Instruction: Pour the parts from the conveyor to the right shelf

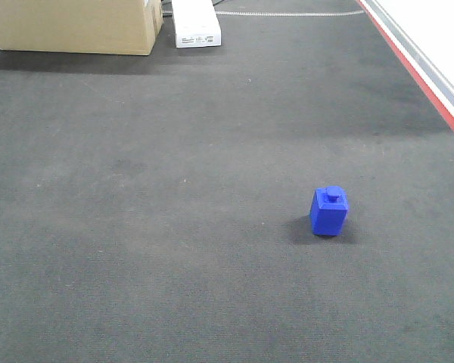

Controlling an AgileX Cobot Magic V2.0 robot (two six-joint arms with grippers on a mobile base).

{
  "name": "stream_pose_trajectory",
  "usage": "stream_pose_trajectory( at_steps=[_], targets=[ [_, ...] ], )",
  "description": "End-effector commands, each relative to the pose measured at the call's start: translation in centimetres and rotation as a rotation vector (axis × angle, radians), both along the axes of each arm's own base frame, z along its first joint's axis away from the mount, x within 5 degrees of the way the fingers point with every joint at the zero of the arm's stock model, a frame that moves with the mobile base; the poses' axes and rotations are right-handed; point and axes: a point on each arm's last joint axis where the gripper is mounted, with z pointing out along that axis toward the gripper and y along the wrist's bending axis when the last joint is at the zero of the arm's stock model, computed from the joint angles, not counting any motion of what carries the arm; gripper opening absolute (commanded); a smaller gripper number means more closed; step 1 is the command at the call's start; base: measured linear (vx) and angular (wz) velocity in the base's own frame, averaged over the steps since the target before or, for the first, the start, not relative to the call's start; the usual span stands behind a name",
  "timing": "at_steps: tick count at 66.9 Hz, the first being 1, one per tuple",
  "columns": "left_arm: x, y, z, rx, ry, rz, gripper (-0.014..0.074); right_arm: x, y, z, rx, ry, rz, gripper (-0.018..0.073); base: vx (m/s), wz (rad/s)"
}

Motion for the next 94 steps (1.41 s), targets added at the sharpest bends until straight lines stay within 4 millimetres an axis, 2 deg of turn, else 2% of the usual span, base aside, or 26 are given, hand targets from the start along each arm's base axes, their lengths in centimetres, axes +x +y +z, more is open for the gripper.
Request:
stream_pose_trajectory(
  at_steps=[1, 10, 16, 27, 35, 48, 57, 71, 78, 88, 94],
  targets=[
    [-0.2, 0.0, 1.4, -0.019, -0.11, -0.008, -0.0006, 0.3, 0.0, 1.6, -0.019, -0.079, 0.003, 0.031, 0.0, 0.0],
    [-0.2, 0.0, 1.4, -0.019, -0.11, -0.008, -0.0006, 0.3, 0.0, 1.5, -0.019, -0.074, 0.004, 0.0439, 0.0, 0.0],
    [-0.2, 0.0, 1.4, -0.019, -0.11, -0.008, -0.0006, 0.3, 0.0, 1.5, -0.006, -0.076, 0.003, 0.0492, 0.0, 0.0],
    [-0.2, 0.0, 1.4, -0.019, -0.11, -0.008, -0.0006, 0.7, 0.1, 2.1, 0.03, -0.071, 0.006, 0.0508, 0.0, 0.0],
    [-0.2, 0.0, 1.4, -0.019, -0.11, -0.008, -0.0006, 2.3, 1.0, 3.5, -0.038, -0.033, 0.097, 0.0508, 0.0, 0.0],
    [-0.2, 0.0, 1.4, -0.019, -0.11, -0.008, -0.0006, 6.5, 3.6, 5.8, -0.058, 0.026, 0.246, 0.0508, 0.0, 0.0],
    [-0.2, 0.0, 1.4, -0.019, -0.11, -0.008, -0.0006, 10.7, 5.7, 6.3, -0.065, 0.122, 0.309, 0.0508, 0.0, 0.0],
    [-0.2, 0.0, 1.4, -0.019, -0.11, -0.008, -0.0006, 17.8, 7.7, 4.9, 0.06, 0.375, 0.237, 0.0508, 0.0, 0.0],
    [-0.2, 0.0, 1.4, -0.019, -0.11, -0.008, -0.0006, 20.8, 8.5, 4.2, 0.058, 0.5, 0.224, 0.0508, 0.0, 0.0],
    [-0.2, 0.0, 1.4, -0.019, -0.11, -0.008, -0.0006, 24.4, 9.4, 3.7, 0.032, 0.639, 0.218, 0.0508, 0.0, 0.0],
    [-0.2, 0.0, 1.4, -0.019, -0.11, -0.008, -0.0006, 26.1, 9.3, 3.5, 0.014, 0.701, 0.191, 0.0508, 0.0, 0.0]
  ],
)
